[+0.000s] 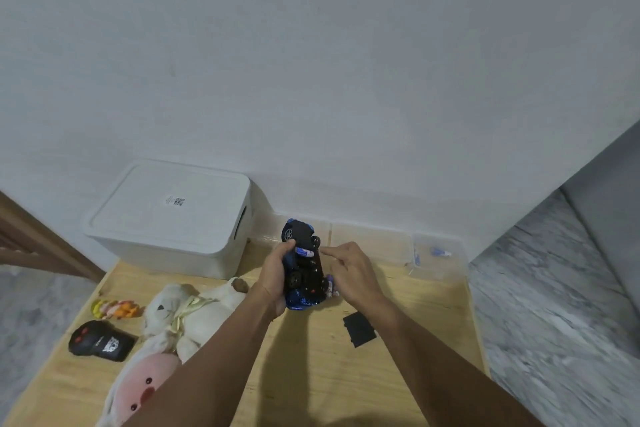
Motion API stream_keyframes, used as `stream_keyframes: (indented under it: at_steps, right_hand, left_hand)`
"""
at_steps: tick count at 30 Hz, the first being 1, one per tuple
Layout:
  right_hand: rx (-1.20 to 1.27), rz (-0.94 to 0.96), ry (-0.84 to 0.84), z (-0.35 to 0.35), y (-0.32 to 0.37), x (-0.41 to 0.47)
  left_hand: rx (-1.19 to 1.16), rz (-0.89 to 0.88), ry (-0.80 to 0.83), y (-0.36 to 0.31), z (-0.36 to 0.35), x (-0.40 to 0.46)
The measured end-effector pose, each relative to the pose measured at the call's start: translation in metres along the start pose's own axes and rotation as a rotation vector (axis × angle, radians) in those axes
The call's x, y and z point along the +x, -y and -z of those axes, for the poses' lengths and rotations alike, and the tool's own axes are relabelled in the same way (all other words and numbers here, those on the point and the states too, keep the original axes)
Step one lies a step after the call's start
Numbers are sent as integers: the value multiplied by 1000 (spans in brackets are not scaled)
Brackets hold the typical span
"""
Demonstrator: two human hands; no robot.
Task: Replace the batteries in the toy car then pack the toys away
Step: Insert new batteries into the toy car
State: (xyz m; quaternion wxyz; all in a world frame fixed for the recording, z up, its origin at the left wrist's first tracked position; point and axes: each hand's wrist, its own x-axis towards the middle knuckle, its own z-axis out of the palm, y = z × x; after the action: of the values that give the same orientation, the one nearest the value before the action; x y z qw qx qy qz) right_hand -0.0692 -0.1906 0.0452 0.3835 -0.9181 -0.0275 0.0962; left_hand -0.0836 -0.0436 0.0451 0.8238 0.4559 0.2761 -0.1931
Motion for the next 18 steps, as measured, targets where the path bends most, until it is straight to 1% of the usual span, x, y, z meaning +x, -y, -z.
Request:
stream_keyframes:
  at_steps: [2,3,8,12,18]
  right_hand:
    - [37,-103,-96,-4,-12,3]
    - [20,-140,-107,-7,-19,5]
    - [-161,-232,15,-22,-40,16]
    - [-328,-231,80,-28,-47,20]
    - [-345,-247,116,-31,-53,30]
  left_hand:
    - [12,8,-41,2,3,2]
    - [21,19,-59,4,5,3]
    - [22,84,-133,10,17,13]
    - [6,101,-139,11,22,18]
    - [16,131,-153,16,28,25]
